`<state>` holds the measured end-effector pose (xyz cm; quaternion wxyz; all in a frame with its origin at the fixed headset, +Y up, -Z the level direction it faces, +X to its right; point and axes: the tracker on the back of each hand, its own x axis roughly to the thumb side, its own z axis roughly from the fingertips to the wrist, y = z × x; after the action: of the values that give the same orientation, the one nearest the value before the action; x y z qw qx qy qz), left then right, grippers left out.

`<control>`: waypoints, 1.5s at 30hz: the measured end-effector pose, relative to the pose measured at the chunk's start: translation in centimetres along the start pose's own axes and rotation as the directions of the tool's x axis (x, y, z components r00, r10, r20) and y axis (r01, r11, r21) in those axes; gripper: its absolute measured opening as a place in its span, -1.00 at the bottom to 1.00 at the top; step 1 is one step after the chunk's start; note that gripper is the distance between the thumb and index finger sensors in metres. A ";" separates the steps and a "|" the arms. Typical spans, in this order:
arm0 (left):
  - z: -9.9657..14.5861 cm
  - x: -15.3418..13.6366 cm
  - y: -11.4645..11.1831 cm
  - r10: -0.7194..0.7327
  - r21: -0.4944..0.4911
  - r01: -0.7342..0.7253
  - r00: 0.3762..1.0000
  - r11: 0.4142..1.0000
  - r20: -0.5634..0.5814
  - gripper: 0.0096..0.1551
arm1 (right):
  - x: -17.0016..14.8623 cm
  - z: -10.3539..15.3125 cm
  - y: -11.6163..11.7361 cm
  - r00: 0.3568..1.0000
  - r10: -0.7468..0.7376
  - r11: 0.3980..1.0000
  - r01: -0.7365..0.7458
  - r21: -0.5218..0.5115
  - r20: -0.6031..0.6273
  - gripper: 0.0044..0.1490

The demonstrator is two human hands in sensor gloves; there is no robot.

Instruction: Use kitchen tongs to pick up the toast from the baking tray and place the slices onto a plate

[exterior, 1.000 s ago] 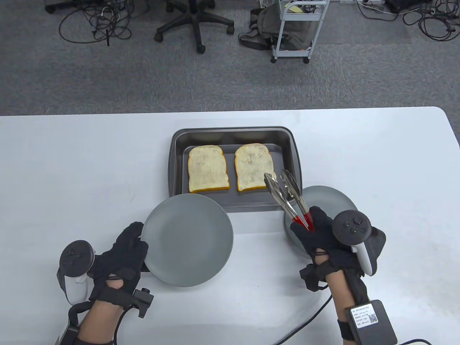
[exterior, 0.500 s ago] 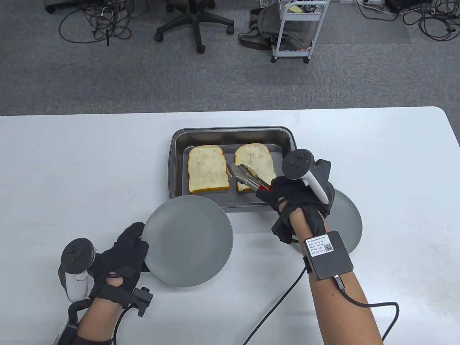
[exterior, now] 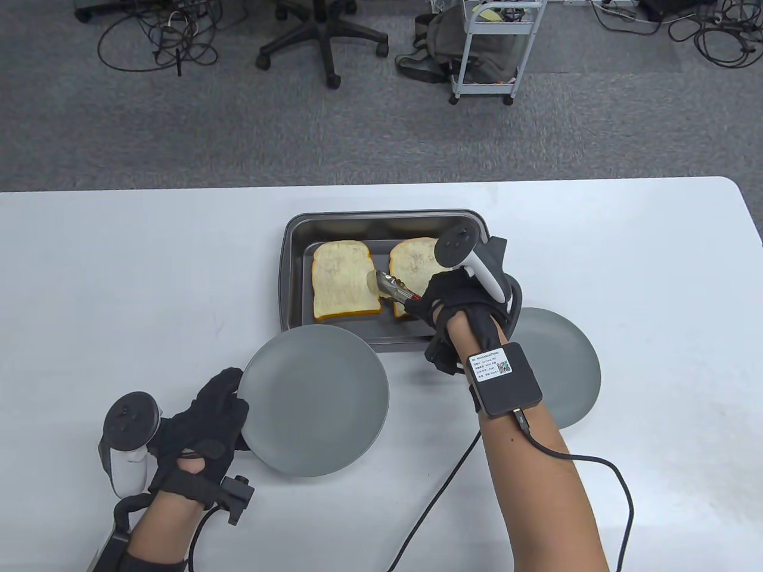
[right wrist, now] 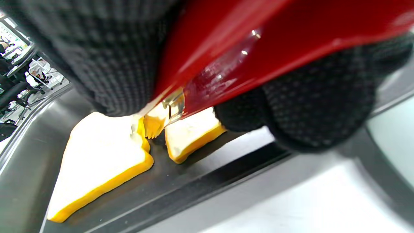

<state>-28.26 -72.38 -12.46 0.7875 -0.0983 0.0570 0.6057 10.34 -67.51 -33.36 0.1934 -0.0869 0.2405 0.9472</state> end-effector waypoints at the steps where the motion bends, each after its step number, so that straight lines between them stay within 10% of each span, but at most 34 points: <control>1: 0.0 0.0 0.0 0.002 0.001 -0.002 1.000 1.000 -0.001 -0.29 | 0.0 0.0 0.0 1.000 -0.001 1.000 0.001 -0.004 0.002 -0.16; 14: -0.1 -0.1 0.3 0.016 0.015 -0.016 1.000 1.000 -0.013 -0.28 | -2.8 2.6 -2.3 0.975 -0.220 0.974 0.220 -0.051 0.012 -0.20; 27: -0.3 -0.2 0.7 0.009 0.033 -0.008 1.000 0.999 -0.028 -0.28 | -4.5 10.5 -6.3 0.921 -0.351 0.934 0.358 -0.012 0.171 -0.23; 45: -0.3 -0.2 1.2 0.004 0.076 -0.002 1.000 0.997 -0.027 -0.28 | -7.4 16.2 -0.1 0.901 -0.348 0.935 0.314 0.167 0.258 -0.22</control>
<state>-29.48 -72.35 -12.77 0.7888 -0.0765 0.0910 0.6030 15.92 -61.83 -17.40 0.3891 0.0218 0.2489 0.8867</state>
